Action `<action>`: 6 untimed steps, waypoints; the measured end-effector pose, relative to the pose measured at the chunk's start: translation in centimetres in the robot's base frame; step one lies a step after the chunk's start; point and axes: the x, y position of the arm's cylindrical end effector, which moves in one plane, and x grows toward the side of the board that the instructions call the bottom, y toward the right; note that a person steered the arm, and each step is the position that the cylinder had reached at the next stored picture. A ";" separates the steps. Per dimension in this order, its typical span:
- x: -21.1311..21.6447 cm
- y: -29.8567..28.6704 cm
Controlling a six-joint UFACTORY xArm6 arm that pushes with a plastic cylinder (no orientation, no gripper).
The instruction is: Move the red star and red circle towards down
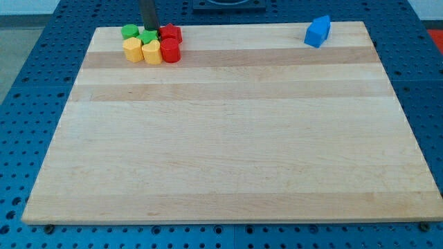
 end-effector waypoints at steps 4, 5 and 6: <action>0.0 5.5; 0.0 5.3; 0.0 5.1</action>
